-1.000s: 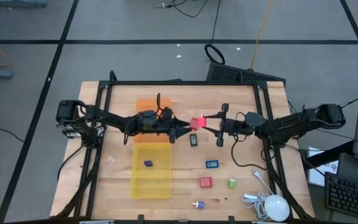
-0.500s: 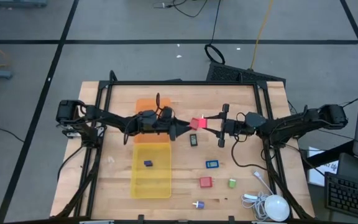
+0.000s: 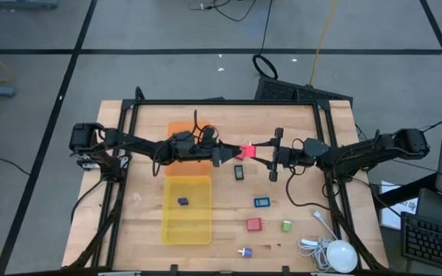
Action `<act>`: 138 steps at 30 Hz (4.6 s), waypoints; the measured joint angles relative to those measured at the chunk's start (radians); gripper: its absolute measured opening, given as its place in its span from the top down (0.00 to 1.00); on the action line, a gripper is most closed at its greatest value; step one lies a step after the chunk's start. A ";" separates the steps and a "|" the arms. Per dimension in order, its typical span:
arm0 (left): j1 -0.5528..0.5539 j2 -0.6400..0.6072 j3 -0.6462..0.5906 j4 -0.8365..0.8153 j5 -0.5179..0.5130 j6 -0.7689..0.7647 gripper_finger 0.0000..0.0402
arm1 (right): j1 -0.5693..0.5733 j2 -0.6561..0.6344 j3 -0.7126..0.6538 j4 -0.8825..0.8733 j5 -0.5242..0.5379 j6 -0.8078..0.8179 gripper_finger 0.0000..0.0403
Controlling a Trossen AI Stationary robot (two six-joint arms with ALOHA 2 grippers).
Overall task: Sort adapters and digital timers
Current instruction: Put the pink adapter into the orange bin
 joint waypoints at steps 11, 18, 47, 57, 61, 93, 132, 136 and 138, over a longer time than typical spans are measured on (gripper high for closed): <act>0.007 0.055 0.047 -0.046 -0.023 -0.018 0.40 | 0.000 0.000 -0.001 0.009 -0.004 0.000 0.57; 0.006 0.136 0.142 -0.043 0.051 -0.017 0.40 | 0.000 0.001 -0.002 0.002 -0.004 -0.002 0.57; 0.072 0.182 0.216 -0.038 0.238 -0.033 0.58 | 0.000 -0.001 0.001 -0.026 0.024 0.104 0.53; 0.141 0.134 0.217 -0.039 0.467 0.056 0.60 | 0.002 -0.146 0.000 -0.223 0.070 0.228 0.44; 0.141 0.099 0.217 -0.066 0.531 0.144 0.60 | 0.002 -0.231 -0.003 -0.324 0.070 0.294 0.44; -0.105 -0.525 -0.358 -0.314 -0.236 0.649 0.60 | 0.002 -0.465 -0.002 -0.657 0.072 0.423 0.47; 0.003 -0.583 -0.630 -0.436 -0.327 0.518 0.61 | 0.001 -0.442 -0.002 -0.629 0.074 0.401 0.47; 0.003 -0.582 -0.629 -0.509 -0.306 0.475 0.53 | 0.001 -0.442 -0.002 -0.629 0.074 0.401 0.47; 0.003 -0.582 -0.630 -0.540 -0.309 0.455 0.50 | 0.001 -0.442 -0.002 -0.629 0.074 0.400 0.47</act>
